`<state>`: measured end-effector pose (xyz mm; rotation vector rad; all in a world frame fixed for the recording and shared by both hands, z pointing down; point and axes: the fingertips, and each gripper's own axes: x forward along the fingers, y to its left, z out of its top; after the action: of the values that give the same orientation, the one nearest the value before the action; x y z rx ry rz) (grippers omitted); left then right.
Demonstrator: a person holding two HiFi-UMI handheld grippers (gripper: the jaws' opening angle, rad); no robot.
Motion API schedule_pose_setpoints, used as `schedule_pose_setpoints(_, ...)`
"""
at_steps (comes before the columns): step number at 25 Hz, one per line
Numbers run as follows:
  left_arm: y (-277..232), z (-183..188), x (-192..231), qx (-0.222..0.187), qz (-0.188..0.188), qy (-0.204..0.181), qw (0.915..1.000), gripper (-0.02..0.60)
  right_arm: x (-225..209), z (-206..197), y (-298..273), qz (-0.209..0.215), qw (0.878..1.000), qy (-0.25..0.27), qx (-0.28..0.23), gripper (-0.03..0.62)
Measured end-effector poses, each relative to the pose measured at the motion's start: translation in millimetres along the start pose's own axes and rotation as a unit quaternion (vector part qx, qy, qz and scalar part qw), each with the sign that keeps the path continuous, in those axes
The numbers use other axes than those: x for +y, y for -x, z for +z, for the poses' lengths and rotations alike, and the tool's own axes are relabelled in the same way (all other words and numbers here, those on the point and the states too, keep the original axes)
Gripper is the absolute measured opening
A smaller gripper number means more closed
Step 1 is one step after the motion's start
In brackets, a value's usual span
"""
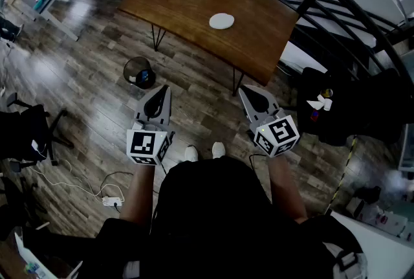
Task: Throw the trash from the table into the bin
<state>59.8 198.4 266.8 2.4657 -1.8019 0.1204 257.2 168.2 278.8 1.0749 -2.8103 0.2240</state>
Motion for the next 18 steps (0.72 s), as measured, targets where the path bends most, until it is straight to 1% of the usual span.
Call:
schedule_pose_setpoints(3, 11, 2, 0, 0.001, -0.004, 0.001, 1.0000, 0.011, 9, -5, 6, -0.011, 1.000, -0.003, 0.001, 0.014)
schedule_pose_setpoints(6, 17, 1, 2, -0.006, -0.007, 0.003, 1.0000, 0.011, 16, -6, 5, -0.008, 1.000, -0.005, 0.000, 0.014)
schedule_pose_setpoints(10, 26, -16, 1, 0.021, -0.005, 0.007, 0.9997, 0.011, 20, -5, 12, -0.005, 1.000, -0.025, -0.011, 0.014)
schedule_pose_setpoints(14, 32, -15, 5, 0.015, -0.009, 0.016, 0.9997, 0.011, 24, -2, 14, -0.011, 0.999, -0.036, -0.024, 0.014)
schedule_pose_setpoints(16, 34, -15, 5, 0.014, -0.015, 0.018, 0.9996, 0.011, 32, 2, 14, 0.003, 0.999, -0.034, -0.028, 0.014)
schedule_pose_setpoints(18, 35, -17, 3, 0.017, -0.028, 0.021, 0.9993, 0.011, 45, 4, 13, 0.036, 0.999, -0.025, -0.025, 0.014)
